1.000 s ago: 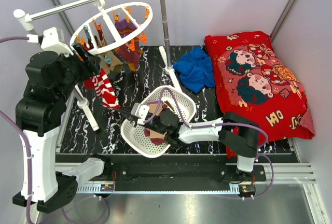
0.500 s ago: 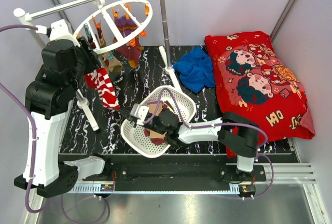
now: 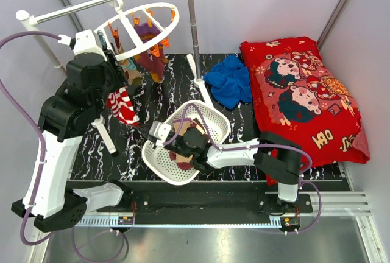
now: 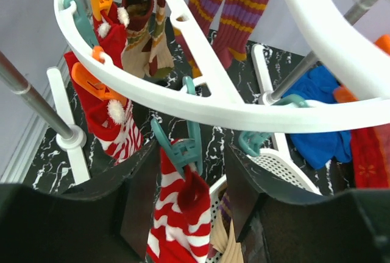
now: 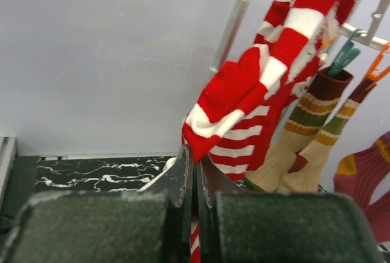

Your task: Remove the socks clipped to the hanger

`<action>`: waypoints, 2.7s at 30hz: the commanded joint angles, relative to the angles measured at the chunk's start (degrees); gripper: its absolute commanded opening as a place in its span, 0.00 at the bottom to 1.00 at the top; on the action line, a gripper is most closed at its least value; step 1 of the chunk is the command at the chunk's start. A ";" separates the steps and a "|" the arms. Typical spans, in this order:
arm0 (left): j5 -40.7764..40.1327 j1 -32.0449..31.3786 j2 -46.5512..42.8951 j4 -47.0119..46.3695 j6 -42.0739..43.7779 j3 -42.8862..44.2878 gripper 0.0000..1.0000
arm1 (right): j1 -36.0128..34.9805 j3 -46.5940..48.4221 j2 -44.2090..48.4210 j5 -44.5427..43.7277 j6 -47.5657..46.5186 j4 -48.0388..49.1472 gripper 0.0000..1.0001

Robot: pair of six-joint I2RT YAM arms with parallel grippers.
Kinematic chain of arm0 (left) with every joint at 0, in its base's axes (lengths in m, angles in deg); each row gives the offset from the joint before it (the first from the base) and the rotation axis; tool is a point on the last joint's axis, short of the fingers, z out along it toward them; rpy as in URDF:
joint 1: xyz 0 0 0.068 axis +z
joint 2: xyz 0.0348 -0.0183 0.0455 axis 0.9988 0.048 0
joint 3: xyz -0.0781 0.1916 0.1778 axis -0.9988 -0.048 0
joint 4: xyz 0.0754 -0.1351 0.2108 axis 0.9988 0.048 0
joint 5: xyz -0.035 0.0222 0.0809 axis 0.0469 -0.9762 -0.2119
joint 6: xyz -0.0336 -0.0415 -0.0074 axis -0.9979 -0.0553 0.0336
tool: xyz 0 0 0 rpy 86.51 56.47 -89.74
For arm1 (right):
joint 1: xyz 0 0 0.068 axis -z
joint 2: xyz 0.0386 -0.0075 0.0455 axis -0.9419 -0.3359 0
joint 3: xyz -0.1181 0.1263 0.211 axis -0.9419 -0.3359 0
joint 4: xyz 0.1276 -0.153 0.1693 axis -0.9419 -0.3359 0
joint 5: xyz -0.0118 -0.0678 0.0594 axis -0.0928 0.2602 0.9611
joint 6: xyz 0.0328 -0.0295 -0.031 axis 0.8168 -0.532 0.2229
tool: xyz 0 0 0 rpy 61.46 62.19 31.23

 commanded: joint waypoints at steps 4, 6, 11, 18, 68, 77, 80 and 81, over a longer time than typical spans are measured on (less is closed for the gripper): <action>-7.16 -0.74 -1.02 -1.97 -0.93 -0.62 0.53 | -1.77 4.96 -0.80 -8.75 -6.23 -0.86 0.00; -8.29 -0.74 -0.76 -1.89 -0.58 -0.26 0.53 | -1.77 5.22 -0.80 -9.54 -6.85 -0.78 0.00; -9.97 -0.74 0.12 -1.97 0.03 0.26 0.54 | -2.47 5.13 -1.24 -9.55 -7.91 -0.52 0.00; -10.77 -0.74 -0.14 -5.04 1.18 -0.87 0.52 | -3.35 5.05 -1.85 -9.37 -8.70 0.45 0.00; 5.40 -0.74 -3.83 -17.53 7.77 -8.08 0.25 | -2.65 -12.98 14.24 -48.92 37.00 -37.77 0.30; 9.62 -0.74 -4.45 -19.55 8.74 -8.17 0.42 | -2.39 -10.51 17.22 -39.88 26.40 -31.50 0.88; 10.33 -0.74 -4.54 -20.43 8.74 -8.52 0.43 | -2.30 -11.48 17.66 -33.38 20.16 -22.61 0.90; 10.50 -0.74 -4.54 -20.52 8.74 -8.61 0.44 | -2.30 -10.00 16.70 -31.97 18.91 -21.53 0.91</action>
